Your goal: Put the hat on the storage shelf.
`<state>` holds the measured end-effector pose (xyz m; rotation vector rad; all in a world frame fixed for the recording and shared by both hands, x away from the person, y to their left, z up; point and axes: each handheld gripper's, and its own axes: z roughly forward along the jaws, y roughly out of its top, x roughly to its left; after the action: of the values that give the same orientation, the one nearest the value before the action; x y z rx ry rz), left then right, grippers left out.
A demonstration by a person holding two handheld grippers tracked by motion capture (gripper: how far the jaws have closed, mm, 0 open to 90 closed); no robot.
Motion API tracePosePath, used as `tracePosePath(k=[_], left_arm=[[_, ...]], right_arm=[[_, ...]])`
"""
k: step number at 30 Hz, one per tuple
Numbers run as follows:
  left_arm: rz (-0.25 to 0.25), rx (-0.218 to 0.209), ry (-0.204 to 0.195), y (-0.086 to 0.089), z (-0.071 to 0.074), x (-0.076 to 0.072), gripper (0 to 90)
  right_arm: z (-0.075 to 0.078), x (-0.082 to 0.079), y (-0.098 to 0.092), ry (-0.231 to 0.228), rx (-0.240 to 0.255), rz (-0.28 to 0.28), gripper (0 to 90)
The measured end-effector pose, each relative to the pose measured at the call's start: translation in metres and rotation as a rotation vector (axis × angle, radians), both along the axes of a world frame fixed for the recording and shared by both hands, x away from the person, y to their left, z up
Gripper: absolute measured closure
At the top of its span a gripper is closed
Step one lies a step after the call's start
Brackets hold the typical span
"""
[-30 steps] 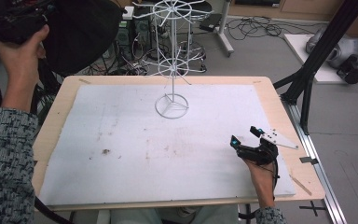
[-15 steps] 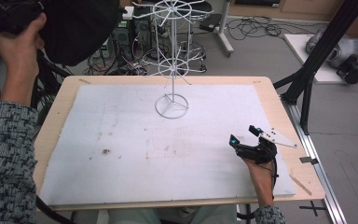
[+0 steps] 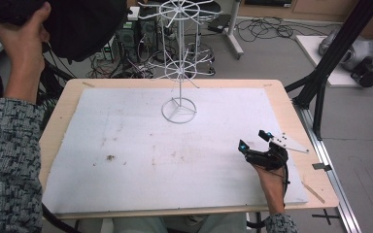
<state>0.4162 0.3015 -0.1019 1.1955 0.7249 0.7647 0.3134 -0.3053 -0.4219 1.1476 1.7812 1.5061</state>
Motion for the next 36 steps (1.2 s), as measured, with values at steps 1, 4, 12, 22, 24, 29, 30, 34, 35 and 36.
tracePosePath(k=[1, 4, 12, 22, 24, 29, 30, 34, 35, 36], left_arm=[[0.0, 0.0, -0.002, -0.001, 0.001, 0.001, 73.5], [0.004, -0.009, 0.0, -0.003, 0.001, 0.003, 73.5], [-0.001, -0.024, 0.002, -0.01, 0.001, 0.011, 73.6], [0.001, -0.027, 0.002, -0.016, -0.001, 0.017, 73.5], [-0.005, -0.028, 0.0, -0.017, -0.001, 0.018, 73.6], [-0.008, -0.033, 0.003, -0.022, -0.002, 0.021, 73.6], [-0.01, -0.029, 0.004, -0.023, -0.002, 0.022, 73.5], [-0.02, -0.024, 0.005, -0.03, -0.003, 0.024, 73.5], [-0.023, -0.024, 0.005, -0.032, -0.003, 0.025, 73.5], [-0.026, -0.022, 0.005, -0.033, -0.003, 0.025, 73.6]], right_arm=[[0.0, 0.0, 0.0, 0.0, 0.0, 0.0, 6.8], [0.0, 0.0, 0.0, -0.003, -0.003, 0.0, 6.8], [0.0, 0.0, 0.0, -0.002, -0.007, -0.002, 6.8], [-0.001, 0.0, 0.002, -0.003, -0.024, 0.002, 6.8], [0.0, -0.001, 0.002, 0.005, -0.019, -0.001, 6.8], [0.0, -0.001, 0.001, -0.003, -0.017, -0.007, 6.8], [0.0, -0.001, 0.001, -0.003, -0.017, -0.007, 6.8], [0.001, -0.001, 0.001, -0.002, -0.011, -0.006, 6.8], [0.001, -0.001, 0.0, -0.005, -0.013, -0.006, 6.8], [0.001, -0.001, 0.0, -0.004, -0.014, -0.008, 6.8]])
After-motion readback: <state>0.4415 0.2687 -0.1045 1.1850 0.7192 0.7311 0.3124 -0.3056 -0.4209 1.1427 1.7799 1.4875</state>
